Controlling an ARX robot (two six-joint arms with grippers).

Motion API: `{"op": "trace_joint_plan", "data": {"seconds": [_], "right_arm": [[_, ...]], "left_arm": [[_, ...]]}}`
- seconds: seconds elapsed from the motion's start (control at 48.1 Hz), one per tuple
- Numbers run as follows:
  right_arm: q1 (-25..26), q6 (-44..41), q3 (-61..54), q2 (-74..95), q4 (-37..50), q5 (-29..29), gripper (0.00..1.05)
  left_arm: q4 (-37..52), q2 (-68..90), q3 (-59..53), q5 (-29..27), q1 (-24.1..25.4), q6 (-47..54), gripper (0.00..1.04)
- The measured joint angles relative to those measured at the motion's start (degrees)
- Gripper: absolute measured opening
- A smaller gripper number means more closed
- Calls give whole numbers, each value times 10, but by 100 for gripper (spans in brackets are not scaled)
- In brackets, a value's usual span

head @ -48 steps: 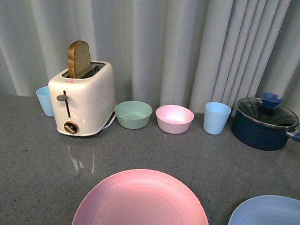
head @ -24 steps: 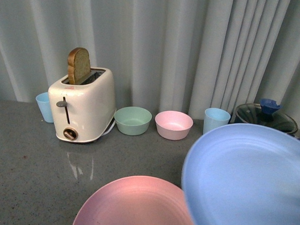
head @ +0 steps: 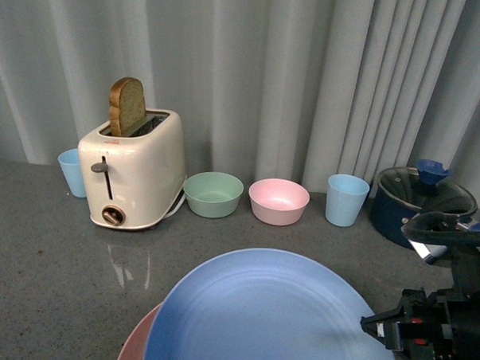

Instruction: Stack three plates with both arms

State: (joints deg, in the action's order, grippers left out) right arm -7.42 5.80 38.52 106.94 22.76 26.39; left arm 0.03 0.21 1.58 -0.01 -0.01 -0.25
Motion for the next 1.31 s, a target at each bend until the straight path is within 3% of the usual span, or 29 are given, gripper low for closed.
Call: {"op": "trace_joint_plan", "data": {"seconds": [0.374,0.748,1.226,1.309], "right_arm": [[-28,-33,45,47,-15,-17,3],[-40,-52,79,74,-19,2,5],[-22,-30,24,-12,25,31,79],[-6,-18,-22,-69,103,-42,98]], "left_arm": [[0,0,0,0,0,0,98],[0,0,0,0,0,0,98],[0,0,0,0,0,0,98],[0,0,0,0,0,0,98]]}}
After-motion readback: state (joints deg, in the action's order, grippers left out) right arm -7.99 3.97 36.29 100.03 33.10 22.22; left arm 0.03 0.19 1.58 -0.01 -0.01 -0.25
